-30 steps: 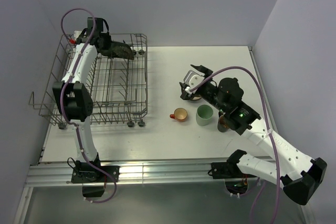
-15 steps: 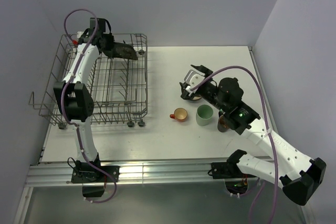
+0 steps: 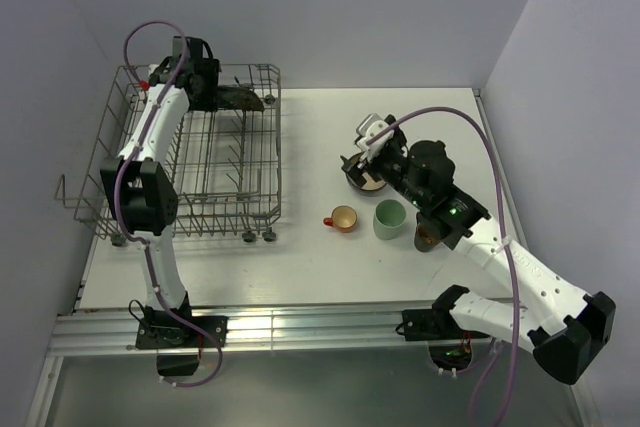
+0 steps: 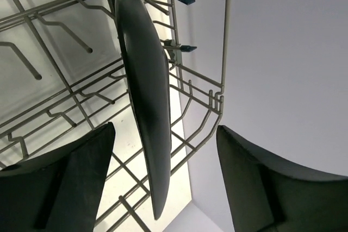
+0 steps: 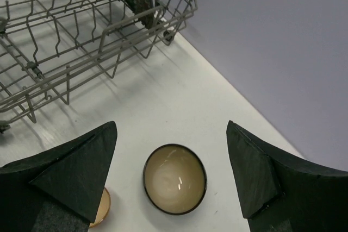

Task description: Load the mixed dishes into the dish rack

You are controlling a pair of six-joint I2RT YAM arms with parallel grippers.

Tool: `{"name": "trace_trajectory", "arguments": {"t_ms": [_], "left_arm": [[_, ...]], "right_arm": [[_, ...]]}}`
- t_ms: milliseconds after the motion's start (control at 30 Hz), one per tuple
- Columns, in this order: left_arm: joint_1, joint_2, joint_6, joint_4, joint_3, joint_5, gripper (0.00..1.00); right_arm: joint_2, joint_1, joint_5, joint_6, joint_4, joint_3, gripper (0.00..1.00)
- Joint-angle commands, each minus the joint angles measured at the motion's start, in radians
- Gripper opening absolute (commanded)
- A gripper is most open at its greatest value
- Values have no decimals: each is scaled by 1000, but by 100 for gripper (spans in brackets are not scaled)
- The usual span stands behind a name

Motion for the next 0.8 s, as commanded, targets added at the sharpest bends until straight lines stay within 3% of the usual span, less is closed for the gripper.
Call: {"name": "trace_trajectory", "arguments": {"t_ms": [0,200,500,767], "left_arm": [[-1,-83,3,-21,-2,8,82],[-3,-170,-5,-18,-111,40,83],[-3,-342,61,-67,-248,112,82],[5,-485,112,-84,-242,184,82]], "right_arm": [[40,-5,113,148,-39,79,89],[152,-57,282,390,-162,232,90],[309,-215,275,629,-375,365,84],[451,-303,225,763,-581,476,86]]}}
